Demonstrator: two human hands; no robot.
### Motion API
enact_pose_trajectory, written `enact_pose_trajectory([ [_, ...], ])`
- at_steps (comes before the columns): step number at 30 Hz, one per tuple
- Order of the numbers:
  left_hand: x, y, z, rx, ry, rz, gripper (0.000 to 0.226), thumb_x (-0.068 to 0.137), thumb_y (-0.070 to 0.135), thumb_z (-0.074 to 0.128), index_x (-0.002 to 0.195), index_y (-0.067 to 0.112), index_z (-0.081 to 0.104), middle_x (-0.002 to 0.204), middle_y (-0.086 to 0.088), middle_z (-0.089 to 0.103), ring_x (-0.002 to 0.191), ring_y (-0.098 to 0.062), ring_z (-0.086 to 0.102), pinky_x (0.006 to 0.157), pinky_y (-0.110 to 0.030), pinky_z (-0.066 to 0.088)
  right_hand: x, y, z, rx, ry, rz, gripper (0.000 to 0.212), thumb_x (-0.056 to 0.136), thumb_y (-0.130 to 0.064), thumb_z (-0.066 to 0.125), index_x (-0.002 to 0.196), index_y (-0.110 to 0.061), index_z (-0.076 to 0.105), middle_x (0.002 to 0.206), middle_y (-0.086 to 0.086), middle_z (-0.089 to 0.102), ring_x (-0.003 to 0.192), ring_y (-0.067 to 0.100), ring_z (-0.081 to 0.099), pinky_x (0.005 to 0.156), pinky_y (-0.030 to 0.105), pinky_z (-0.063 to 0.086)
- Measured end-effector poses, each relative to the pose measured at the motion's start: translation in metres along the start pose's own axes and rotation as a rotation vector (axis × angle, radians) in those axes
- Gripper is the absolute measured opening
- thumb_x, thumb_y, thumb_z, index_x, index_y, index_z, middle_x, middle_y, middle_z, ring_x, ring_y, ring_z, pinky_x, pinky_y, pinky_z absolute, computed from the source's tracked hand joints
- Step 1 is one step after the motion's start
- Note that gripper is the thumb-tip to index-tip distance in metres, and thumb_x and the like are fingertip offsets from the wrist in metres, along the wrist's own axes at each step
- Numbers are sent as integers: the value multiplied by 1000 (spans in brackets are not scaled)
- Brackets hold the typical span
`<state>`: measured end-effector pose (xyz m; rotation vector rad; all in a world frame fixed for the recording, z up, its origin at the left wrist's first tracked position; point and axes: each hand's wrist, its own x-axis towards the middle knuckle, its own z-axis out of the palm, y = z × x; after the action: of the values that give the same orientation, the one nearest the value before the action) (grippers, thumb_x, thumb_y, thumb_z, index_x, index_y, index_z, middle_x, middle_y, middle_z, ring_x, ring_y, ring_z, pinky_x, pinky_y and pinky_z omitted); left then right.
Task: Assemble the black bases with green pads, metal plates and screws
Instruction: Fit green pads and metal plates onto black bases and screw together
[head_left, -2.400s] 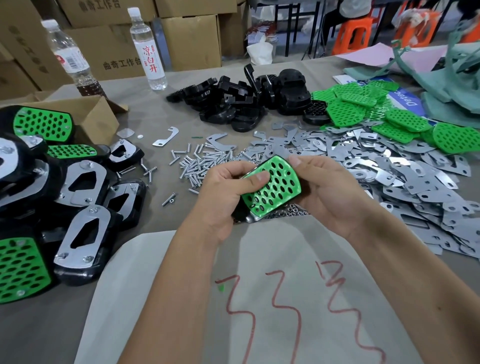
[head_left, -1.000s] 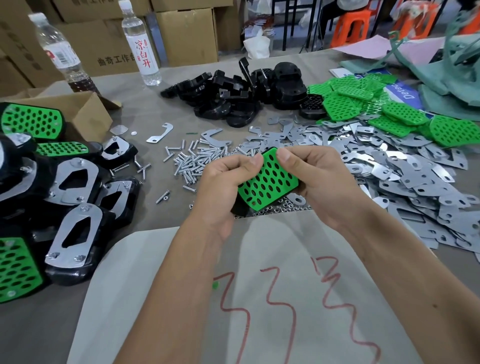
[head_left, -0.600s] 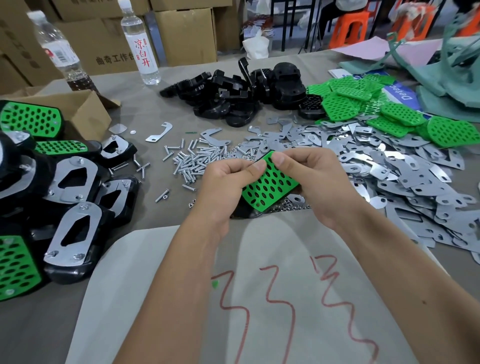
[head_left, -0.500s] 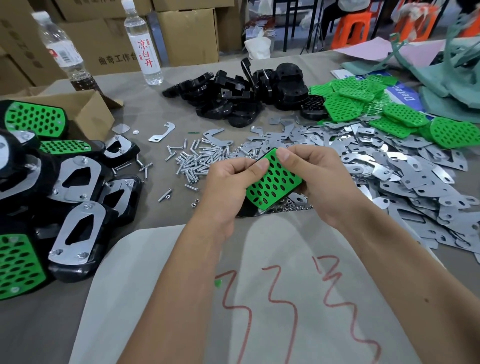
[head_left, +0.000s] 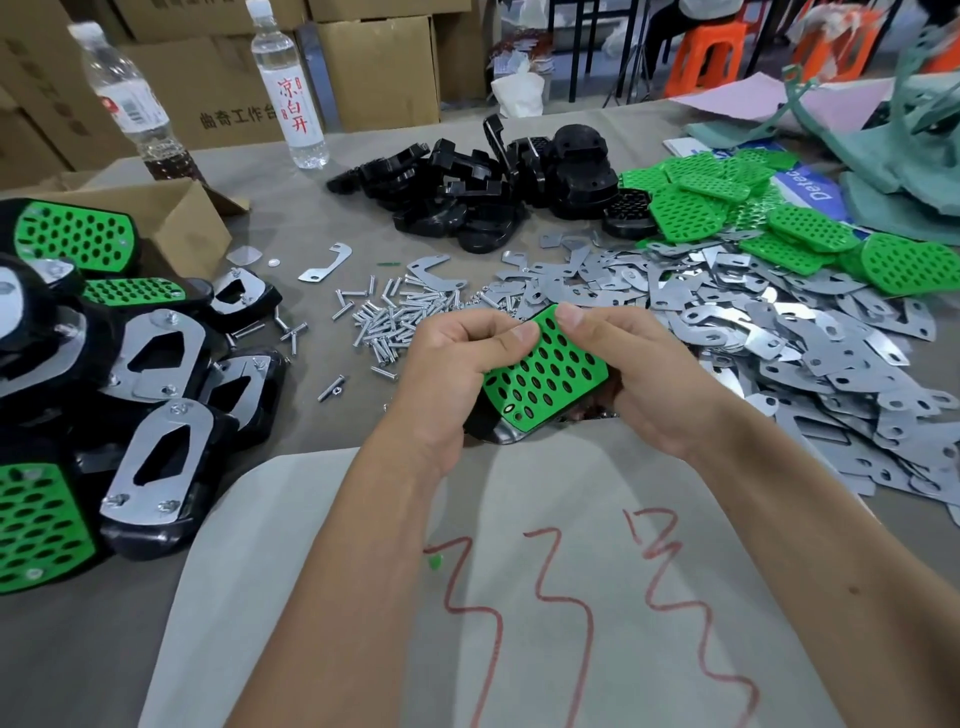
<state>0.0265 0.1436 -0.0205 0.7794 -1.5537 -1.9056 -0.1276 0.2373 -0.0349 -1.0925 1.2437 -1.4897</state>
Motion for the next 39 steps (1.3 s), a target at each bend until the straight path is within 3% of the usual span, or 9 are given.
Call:
enact_pose_trajectory([
  [3,0,1,0,-18,-22,-7,8,76,21,80,70,16,75,80,-13,76,66,-24,72,57,-35,60,-2,1,0,-12,-5,-46,40,101,-45,58,102,-10,78,98,17,77,86,32,72,76,47,55],
  [6,3,0,-3,-41,-69,-24,6,75,20,77,73,15,75,85,-18,75,74,-31,72,64,-41,61,-2,-1,2,-52,-1,-79,41,97,-45,60,97,-8,76,93,31,70,81,40,65,70,61,48],
  [14,6,-5,0,31,-6,-52,10,86,23,77,85,14,81,90,-12,78,76,-24,72,72,-36,59,0,0,1,-213,102,-41,57,96,-45,56,103,12,64,81,30,55,68,31,45,52,30,38],
  [18,6,-4,3,28,136,-32,22,97,36,69,83,22,79,85,-4,76,74,-21,69,64,-38,58,1,-1,6,-241,165,-92,56,96,-42,55,103,12,65,94,47,54,75,32,53,64,42,42],
  [21,7,-1,-4,16,104,-3,19,93,36,72,81,23,79,87,-5,77,77,-20,70,67,-37,58,0,-1,8,-194,190,-74,47,97,-40,54,105,4,70,102,39,62,82,40,61,72,42,49],
  [25,9,-9,-1,70,143,69,9,83,29,79,78,21,80,82,-5,75,78,-19,67,75,-39,55,3,0,10,-180,190,-32,50,93,-38,55,101,11,60,87,19,58,81,26,55,72,38,44],
  [30,12,-11,3,59,180,116,17,94,31,74,79,24,80,83,-6,74,79,-20,66,77,-44,56,3,0,12,-213,214,-100,53,99,-40,57,100,13,62,90,39,59,76,28,56,71,44,45],
  [34,7,-9,4,49,133,100,16,75,36,81,85,23,80,87,-6,75,86,-26,68,88,-65,58,4,4,8,-247,241,-114,34,107,-28,55,95,-1,72,79,12,66,73,22,59,68,45,51],
  [39,8,-8,-3,-61,50,50,23,65,20,91,85,23,81,90,-12,76,84,-34,72,68,-59,64,4,4,6,-142,184,-114,23,104,-27,59,103,-14,78,84,3,76,75,14,70,62,27,57],
])
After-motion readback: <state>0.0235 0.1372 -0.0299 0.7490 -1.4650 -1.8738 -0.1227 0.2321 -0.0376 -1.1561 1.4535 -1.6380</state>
